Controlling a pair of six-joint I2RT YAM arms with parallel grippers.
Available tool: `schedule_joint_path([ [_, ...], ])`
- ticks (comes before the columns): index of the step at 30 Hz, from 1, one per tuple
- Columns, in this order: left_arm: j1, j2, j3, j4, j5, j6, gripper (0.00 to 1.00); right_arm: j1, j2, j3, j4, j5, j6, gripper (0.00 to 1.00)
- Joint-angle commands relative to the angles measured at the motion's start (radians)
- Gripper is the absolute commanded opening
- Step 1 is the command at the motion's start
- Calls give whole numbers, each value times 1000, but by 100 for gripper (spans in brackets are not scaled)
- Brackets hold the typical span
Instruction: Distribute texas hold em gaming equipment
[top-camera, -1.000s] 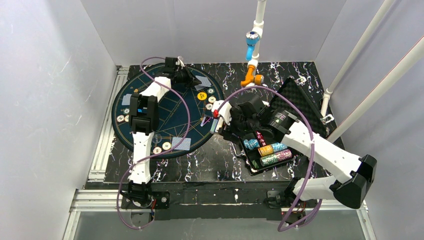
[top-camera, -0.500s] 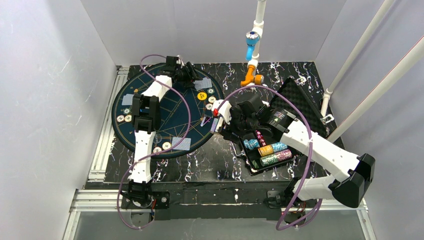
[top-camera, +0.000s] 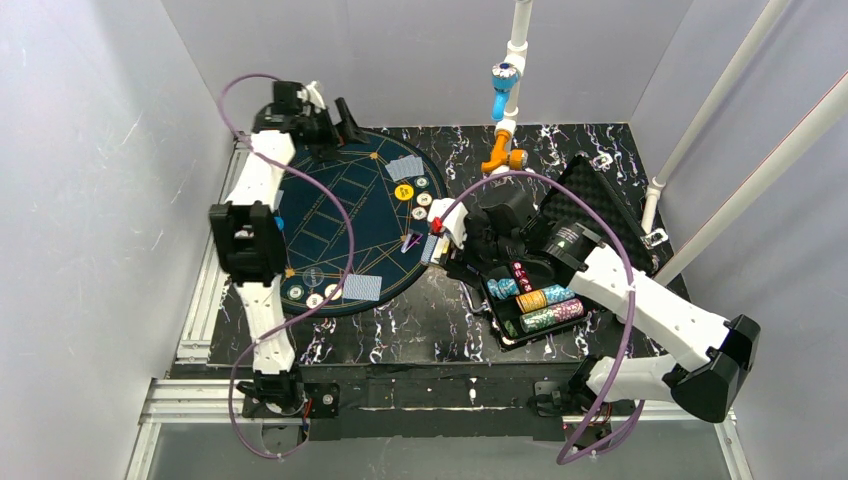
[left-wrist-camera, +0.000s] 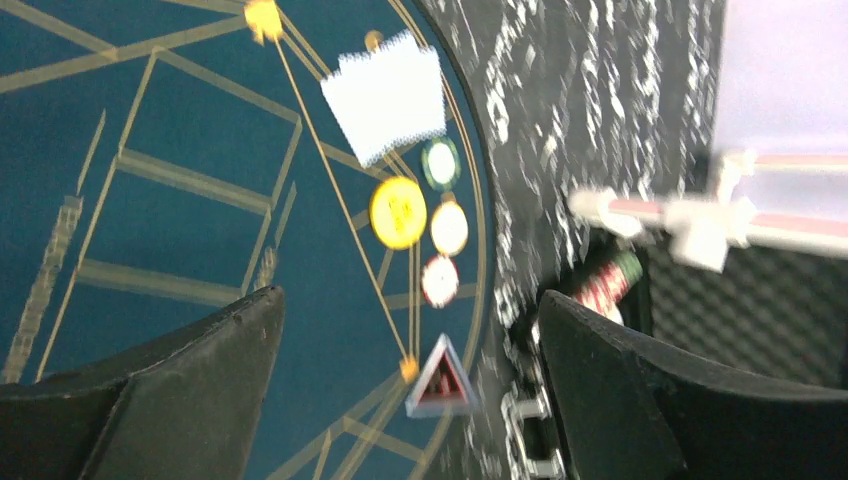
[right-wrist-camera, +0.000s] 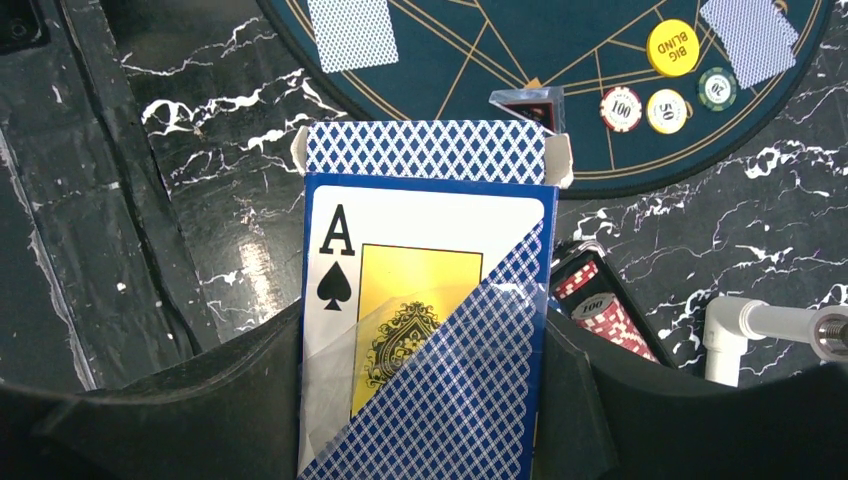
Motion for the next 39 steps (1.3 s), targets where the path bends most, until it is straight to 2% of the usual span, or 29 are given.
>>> schedule_joint_path([
  [1, 30, -309, -158, -205, 262, 181, 98, -5, -50, -14, 112, -35, 9, 1],
  [3, 32, -425, -277, -242, 363, 217, 98, -5, -48, -14, 122, -58, 14, 1],
  [6, 24, -592, -466, -247, 541, 183, 98, -4, -41, -9, 130, -81, 16, 1],
  [10, -29, -760, -672, -182, 717, 146, 98, -4, -25, -2, 143, -125, 21, 1],
  [16, -177, -916, -846, -27, 676, 37, 98, 10, -12, 1, 167, -165, 34, 1],
  [21, -270, -944, -909, 8, 606, 8, 90, 25, -8, 8, 177, -179, 39, 1],
  [30, -299, -909, -925, 4, 536, 9, 73, 57, 3, 18, 174, -183, 16, 1],
  [33, -300, -920, -928, -52, 510, 41, 67, 57, 3, 26, 176, -182, 16, 1],
  [39, -298, -956, -951, -129, 477, 97, 59, 60, -7, 27, 159, -177, -16, 1],
])
